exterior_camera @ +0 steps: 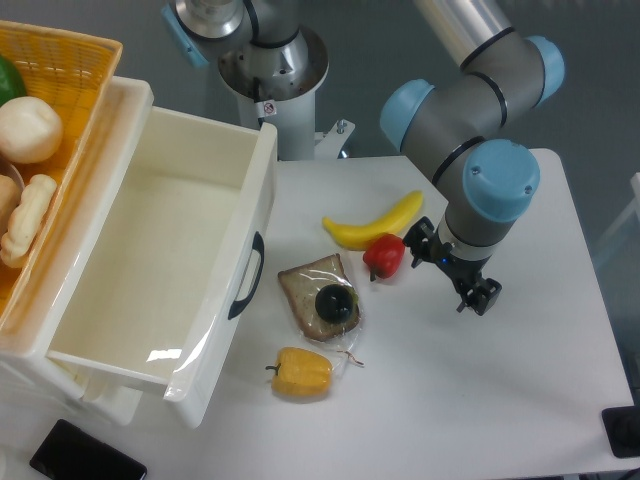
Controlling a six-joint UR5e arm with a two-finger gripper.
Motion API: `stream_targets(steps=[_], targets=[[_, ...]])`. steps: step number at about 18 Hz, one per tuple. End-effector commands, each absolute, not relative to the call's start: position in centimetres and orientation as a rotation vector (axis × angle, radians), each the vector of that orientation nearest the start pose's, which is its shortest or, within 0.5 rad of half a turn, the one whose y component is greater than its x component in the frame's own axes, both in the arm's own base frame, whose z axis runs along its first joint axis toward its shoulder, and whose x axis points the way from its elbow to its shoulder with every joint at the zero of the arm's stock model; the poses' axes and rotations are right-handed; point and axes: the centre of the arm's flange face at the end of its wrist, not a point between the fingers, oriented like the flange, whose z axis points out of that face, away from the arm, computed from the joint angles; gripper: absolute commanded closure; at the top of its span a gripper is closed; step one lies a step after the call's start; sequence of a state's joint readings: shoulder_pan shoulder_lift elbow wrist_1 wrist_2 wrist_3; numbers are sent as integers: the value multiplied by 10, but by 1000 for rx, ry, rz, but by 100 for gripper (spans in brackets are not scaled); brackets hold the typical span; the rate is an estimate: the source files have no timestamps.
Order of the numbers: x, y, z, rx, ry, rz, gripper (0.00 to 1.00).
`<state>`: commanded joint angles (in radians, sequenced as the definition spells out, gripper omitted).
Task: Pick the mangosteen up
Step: 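Move the gripper over the dark mangosteen on the bagged bread slice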
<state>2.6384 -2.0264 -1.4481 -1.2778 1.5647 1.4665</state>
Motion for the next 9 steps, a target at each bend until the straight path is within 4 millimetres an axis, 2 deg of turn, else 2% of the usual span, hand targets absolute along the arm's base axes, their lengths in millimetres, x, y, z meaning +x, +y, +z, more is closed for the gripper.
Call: stream_targets(steps=[3,7,9], targets=[[-508,434,313,-3083,603,-48,0],[-494,449,307,-3127,318,-41,0],[-482,450,296,-3123,281,-29,0]])
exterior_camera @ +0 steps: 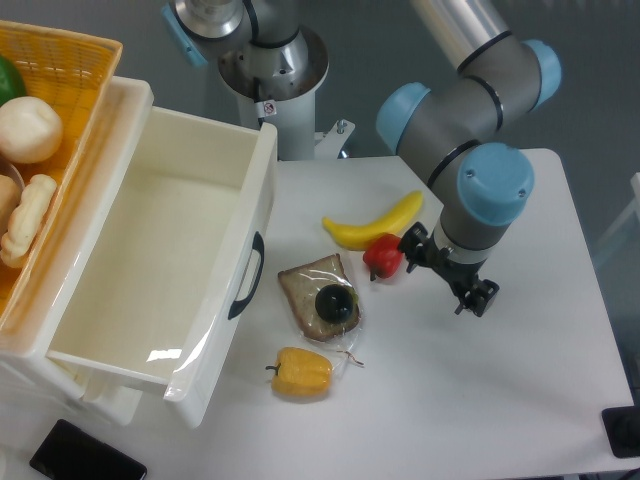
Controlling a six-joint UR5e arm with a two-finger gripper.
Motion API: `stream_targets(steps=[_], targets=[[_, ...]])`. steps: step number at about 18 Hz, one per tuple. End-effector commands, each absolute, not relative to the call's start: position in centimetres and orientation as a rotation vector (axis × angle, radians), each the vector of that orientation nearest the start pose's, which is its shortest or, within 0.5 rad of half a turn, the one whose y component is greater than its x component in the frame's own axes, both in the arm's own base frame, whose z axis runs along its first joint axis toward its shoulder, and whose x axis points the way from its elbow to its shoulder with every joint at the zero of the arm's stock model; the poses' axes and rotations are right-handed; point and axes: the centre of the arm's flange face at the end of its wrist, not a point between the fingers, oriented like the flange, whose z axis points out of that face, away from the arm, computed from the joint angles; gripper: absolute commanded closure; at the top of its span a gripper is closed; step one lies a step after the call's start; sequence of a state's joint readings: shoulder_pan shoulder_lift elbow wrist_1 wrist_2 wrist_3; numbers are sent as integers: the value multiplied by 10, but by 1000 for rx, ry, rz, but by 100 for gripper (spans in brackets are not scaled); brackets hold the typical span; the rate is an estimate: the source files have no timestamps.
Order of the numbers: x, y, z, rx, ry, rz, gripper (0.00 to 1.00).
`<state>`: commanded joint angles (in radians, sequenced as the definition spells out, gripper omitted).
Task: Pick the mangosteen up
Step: 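Move the gripper over the dark mangosteen on the bagged bread slice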
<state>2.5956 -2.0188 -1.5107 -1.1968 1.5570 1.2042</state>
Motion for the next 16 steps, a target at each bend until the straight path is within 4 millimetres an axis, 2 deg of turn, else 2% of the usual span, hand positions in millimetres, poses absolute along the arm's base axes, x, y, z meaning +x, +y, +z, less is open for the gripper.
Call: stream_targets(steps=[5,6,16], targets=[[-453,452,283,-3064,288,-91,0],[-444,458,281,-3063,311,-101,0],[-427,460,264,-3053,260,-197,0]])
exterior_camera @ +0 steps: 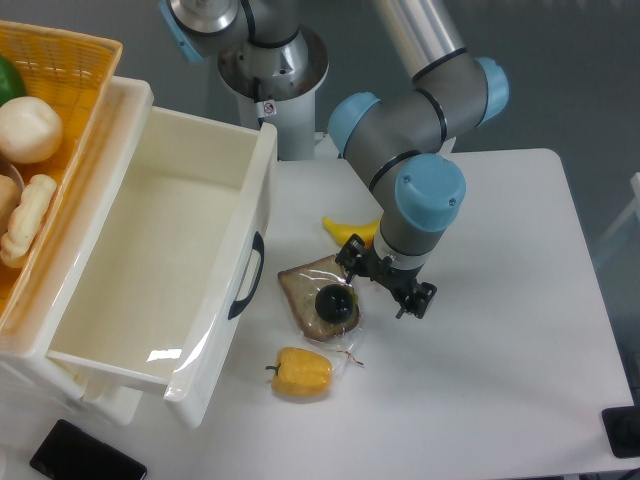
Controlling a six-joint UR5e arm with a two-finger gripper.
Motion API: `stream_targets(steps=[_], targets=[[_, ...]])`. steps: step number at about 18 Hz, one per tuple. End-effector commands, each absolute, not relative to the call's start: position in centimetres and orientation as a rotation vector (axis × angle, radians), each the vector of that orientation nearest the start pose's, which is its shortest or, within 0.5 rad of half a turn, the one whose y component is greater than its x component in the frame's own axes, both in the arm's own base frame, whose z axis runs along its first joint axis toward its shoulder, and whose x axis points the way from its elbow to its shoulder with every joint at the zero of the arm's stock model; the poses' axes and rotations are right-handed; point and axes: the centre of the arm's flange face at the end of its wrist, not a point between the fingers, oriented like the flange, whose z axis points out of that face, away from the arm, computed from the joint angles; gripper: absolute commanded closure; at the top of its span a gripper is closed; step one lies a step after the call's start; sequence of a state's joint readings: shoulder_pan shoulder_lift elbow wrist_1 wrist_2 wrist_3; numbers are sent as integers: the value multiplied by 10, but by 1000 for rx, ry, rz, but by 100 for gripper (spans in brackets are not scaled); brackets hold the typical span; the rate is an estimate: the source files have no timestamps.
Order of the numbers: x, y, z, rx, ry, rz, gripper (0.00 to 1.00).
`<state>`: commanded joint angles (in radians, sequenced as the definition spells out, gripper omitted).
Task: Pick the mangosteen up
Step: 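Move the gripper over the dark mangosteen on the bagged bread slice, then lower the gripper onto the mangosteen and close around it, then lift the held mangosteen up off the bread slice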
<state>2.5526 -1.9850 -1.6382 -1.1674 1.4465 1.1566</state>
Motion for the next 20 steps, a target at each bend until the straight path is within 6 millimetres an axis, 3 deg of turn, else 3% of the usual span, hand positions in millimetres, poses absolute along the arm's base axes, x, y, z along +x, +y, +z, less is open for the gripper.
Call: stream_targets(steps=[9,20], targets=[[-404,474,230,-3077,313,-284,0],[-390,486,215,-3093,352,-316,0]])
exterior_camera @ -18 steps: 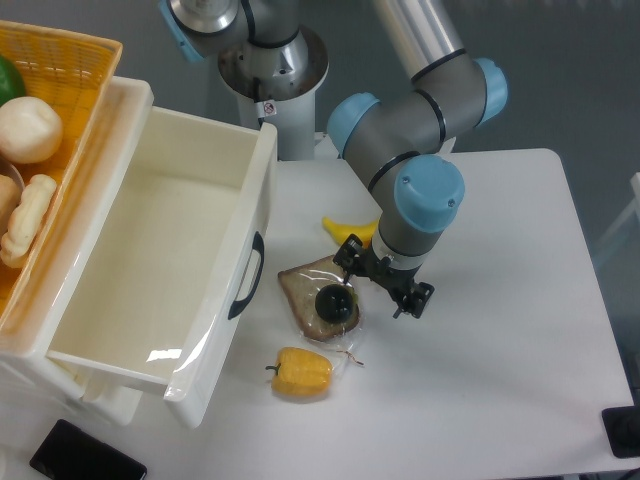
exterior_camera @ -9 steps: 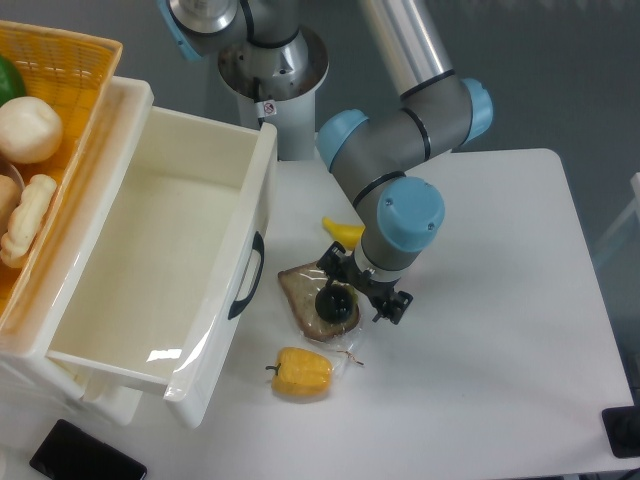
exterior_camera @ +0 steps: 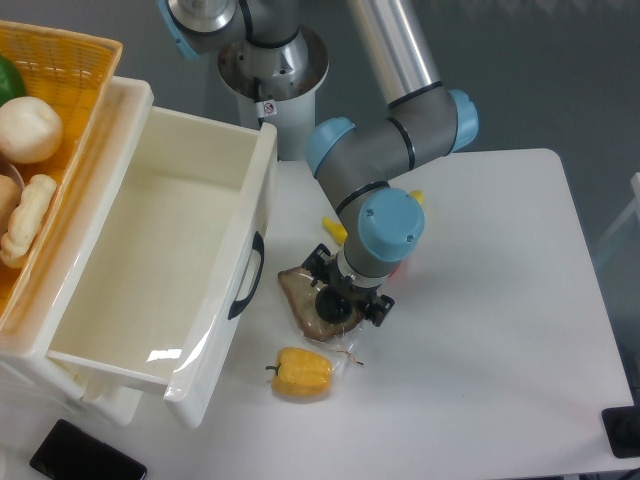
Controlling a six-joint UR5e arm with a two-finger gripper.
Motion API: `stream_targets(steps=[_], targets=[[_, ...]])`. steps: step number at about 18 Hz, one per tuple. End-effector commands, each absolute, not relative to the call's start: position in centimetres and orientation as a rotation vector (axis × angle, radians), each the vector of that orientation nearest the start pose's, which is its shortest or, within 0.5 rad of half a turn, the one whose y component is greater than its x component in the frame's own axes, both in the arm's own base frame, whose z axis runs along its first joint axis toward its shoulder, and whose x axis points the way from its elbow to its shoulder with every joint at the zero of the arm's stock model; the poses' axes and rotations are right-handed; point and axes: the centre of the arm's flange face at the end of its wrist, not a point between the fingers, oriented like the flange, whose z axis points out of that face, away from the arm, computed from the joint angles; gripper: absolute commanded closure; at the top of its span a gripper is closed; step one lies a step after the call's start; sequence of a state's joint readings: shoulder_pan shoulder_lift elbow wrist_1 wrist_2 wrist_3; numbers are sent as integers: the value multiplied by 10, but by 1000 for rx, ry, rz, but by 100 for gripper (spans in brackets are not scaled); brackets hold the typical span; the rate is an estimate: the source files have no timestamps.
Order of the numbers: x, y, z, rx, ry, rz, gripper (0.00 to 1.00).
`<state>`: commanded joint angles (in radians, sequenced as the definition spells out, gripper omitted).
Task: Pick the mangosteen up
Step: 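Lift the held mangosteen up off the bread slice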
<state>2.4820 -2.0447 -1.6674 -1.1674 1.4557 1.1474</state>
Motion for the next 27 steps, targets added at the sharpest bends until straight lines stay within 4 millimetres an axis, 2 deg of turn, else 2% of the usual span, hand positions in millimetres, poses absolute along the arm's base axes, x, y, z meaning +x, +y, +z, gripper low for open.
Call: stream_targets(steps=[1,2,5,7,8,11,14,16,20,22,27], targets=[[-388,488,214,-3093,359,-316,1],[-388,488,214,-3094,359,-315,7],[-388,488,214,-3094,364,-315,30],[-389,488,217,-3093,362,-305,43],[-391,488,218,-3104,373,-290,45],[-398,486,224,-3145,413,-227,69],[-405,488,237,-3133,400,-190,71],[-415,491,252,-3118,394,-141,72],[-450,491,294,-3075,411,-13,100],[-468,480,306,-3054,487,22,100],[-488,478,345,-3055,590,133,99]])
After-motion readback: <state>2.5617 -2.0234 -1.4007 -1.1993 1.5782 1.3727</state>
